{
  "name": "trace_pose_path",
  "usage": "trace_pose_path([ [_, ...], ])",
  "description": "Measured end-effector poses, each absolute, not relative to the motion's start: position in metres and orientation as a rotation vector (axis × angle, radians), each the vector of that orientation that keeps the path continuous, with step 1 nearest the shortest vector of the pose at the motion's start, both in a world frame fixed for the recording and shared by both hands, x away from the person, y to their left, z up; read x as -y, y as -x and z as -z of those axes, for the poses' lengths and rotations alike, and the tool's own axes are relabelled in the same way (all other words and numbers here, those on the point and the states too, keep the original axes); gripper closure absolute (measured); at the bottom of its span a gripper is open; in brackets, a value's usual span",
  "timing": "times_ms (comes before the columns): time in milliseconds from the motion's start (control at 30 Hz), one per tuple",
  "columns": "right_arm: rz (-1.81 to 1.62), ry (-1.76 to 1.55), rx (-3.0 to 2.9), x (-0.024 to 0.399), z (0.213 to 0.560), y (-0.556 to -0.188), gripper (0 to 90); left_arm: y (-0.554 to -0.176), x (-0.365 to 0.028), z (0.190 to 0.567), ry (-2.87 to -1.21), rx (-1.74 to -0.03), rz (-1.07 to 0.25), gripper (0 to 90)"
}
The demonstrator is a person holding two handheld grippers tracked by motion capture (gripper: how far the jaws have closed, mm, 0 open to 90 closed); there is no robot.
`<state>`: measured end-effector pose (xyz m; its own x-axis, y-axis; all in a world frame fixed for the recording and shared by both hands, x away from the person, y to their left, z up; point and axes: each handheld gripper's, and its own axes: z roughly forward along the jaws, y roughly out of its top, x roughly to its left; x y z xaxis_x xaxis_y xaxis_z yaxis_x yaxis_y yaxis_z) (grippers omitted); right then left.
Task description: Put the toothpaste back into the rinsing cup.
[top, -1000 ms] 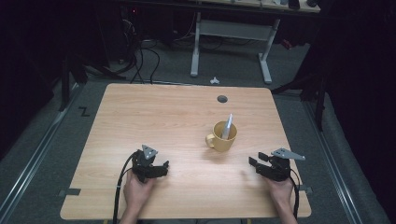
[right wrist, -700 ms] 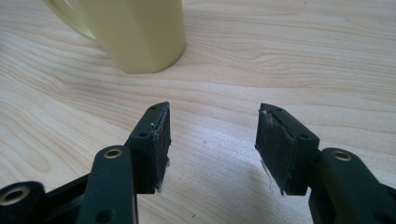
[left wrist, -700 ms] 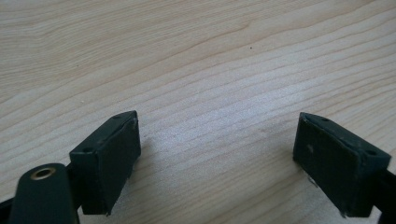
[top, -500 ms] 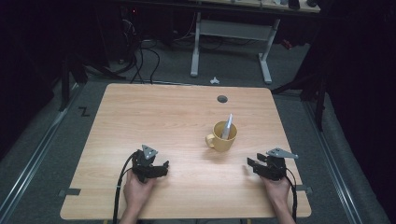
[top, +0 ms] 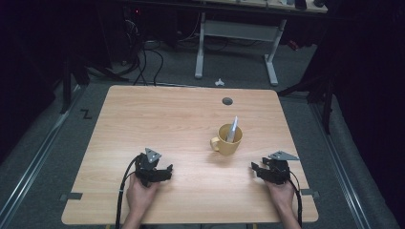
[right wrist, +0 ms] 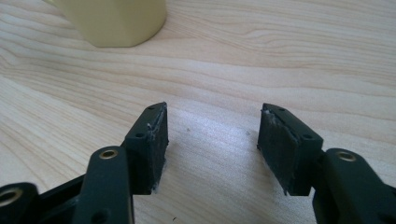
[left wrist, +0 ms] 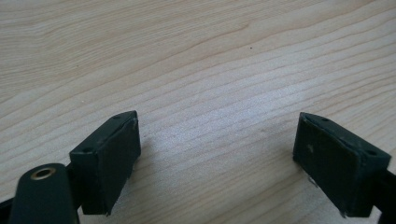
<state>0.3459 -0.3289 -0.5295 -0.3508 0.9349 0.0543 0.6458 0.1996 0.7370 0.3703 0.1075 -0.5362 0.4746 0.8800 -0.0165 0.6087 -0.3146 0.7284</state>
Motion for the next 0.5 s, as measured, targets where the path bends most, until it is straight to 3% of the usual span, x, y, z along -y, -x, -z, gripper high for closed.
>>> trace_pose_path([
  [500, -0.880, -1.430, -2.083, 0.3208, 0.5302, -0.3436, 33.9, -0.3703, -0.1074, 0.5362, -2.042, -1.231, -0.513, 15.3],
])
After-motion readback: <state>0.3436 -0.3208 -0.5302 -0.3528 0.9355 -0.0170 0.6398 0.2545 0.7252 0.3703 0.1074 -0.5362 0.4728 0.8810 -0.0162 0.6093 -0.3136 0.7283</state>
